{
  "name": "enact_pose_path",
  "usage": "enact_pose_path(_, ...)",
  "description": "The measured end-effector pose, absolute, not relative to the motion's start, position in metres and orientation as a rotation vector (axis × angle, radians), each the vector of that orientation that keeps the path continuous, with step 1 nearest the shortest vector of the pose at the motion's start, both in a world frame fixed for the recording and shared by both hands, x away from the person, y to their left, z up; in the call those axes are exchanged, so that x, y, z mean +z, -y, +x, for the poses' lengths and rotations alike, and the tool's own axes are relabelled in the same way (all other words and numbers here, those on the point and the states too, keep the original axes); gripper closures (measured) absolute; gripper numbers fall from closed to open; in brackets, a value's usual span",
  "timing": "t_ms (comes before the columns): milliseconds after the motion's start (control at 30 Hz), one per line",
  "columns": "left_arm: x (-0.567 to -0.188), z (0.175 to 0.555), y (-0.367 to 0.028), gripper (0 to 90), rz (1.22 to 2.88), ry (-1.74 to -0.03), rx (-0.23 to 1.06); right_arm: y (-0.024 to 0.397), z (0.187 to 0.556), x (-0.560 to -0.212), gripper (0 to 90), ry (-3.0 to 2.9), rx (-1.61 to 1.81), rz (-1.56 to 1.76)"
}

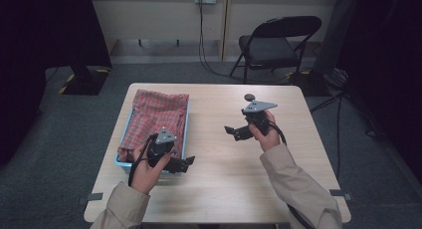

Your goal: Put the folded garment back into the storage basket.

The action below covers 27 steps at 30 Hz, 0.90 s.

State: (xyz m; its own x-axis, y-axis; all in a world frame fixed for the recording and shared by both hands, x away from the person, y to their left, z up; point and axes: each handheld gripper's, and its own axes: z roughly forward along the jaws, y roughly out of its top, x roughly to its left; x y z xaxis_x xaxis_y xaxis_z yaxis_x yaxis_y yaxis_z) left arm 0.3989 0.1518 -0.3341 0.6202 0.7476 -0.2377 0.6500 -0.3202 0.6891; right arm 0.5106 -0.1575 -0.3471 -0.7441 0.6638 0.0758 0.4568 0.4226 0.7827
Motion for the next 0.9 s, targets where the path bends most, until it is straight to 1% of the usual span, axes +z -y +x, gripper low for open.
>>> enact_pose_path(900, -0.334, 0.401, -0.117, 5.2, 2.072, -1.023, 0.108, 0.185, 0.502, -0.346, 0.3, -2.418, 1.208, 1.007)
